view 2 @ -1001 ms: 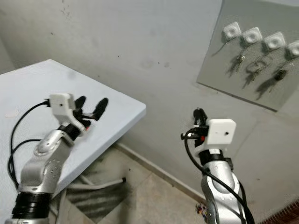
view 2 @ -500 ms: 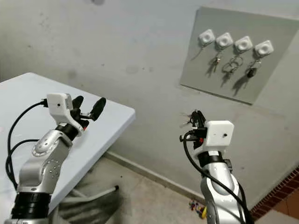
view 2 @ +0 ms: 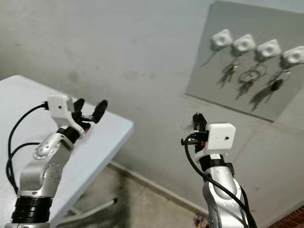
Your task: Hang keys on a hook
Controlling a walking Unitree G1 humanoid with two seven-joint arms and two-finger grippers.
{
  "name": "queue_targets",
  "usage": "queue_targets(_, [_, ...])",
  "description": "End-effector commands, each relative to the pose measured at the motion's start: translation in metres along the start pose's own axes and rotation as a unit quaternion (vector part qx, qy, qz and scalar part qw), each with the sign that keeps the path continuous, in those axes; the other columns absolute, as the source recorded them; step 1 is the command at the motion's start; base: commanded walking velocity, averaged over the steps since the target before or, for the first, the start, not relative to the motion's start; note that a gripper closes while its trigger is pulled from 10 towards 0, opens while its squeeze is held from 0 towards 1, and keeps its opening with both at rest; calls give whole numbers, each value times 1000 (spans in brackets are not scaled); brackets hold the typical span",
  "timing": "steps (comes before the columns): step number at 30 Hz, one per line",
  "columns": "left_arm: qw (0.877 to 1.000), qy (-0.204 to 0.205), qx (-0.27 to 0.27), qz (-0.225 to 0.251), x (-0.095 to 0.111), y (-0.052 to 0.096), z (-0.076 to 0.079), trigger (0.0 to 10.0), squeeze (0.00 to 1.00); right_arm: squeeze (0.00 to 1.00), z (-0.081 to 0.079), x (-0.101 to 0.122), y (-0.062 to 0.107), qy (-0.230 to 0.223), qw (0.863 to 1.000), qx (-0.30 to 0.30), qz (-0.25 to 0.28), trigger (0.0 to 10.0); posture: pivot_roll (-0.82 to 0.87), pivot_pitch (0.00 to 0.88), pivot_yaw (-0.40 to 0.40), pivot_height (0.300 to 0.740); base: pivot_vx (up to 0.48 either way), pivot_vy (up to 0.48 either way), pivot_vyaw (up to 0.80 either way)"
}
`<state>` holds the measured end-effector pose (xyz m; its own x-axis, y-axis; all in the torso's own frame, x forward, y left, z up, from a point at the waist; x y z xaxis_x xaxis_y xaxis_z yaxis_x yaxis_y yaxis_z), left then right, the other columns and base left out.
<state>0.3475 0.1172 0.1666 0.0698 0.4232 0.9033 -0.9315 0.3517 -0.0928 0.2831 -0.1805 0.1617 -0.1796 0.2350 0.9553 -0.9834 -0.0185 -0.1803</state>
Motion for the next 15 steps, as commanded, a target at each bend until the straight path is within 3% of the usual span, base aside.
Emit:
queue_targets(1, [1000, -18, 11, 16, 14, 2, -8, 10000, 0, 0, -6, 10, -3, -9, 1000, 7, 20, 10000, -42, 0, -30, 740, 439, 0, 0])
queue_targets(9, [998, -56, -6, 31, 18, 0, 5, 10000, 0, 0, -7, 10, -4, -9, 1000, 9, 19, 10000, -37, 0, -31, 740, 55, 0, 0])
queue_targets(15, [992, -100, -79, 23, 14, -7, 41, 10000, 0, 0, -8, 11, -6, -10, 1000, 11, 21, 10000, -35, 2, -31, 740, 0, 0, 0])
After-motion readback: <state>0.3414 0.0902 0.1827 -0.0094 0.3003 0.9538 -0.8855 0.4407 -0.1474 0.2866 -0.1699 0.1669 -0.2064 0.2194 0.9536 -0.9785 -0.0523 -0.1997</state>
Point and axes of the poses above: a point about 5 cm out from each wrist's last joint towards the gripper, its own y axis pointing back from the gripper into the wrist, its own x axis along the axis of the wrist's last joint, z = x × y, the point moved 3 cm from there along -y, pointing out of the wrist towards the gripper, and after that the axes turned 13 degrees about y, right-handed, at the moved point
